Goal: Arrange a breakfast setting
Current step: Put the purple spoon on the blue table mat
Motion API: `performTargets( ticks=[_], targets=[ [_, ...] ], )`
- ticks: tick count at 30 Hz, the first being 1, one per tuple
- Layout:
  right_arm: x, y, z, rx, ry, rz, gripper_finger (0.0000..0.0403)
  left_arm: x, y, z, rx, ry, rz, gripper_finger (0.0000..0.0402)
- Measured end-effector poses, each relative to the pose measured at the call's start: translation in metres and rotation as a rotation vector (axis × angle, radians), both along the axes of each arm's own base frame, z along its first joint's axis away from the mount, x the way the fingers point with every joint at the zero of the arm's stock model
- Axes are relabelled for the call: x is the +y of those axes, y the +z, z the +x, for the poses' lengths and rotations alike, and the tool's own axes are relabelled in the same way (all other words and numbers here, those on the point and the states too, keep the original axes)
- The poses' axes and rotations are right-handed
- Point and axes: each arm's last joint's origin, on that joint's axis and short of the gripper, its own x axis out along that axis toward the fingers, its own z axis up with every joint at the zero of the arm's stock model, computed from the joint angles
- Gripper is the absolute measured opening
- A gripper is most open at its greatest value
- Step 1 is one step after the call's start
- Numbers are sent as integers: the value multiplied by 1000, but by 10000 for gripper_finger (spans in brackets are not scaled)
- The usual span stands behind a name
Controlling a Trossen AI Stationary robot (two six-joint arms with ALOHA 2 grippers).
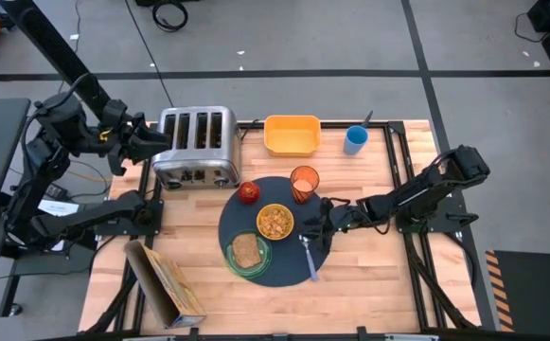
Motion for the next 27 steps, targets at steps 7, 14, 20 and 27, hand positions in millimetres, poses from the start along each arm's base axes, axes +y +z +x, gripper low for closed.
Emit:
performTargets(
  ticks=[7,14,20,27],
  targets=[
    [32,30,1,215,-19,88,193,0,0,0,1,-6,23,151],
    [65,55,21,416,-328,237,192,0,-1,0,7,-8,47,151],
    [83,42,49,586,-536,362,191,-1,-3,0,28,-9,28,151],
    [85,21,76,761,-688,454,189,-1,-4,-1,34,-35,57,151]
  ],
)
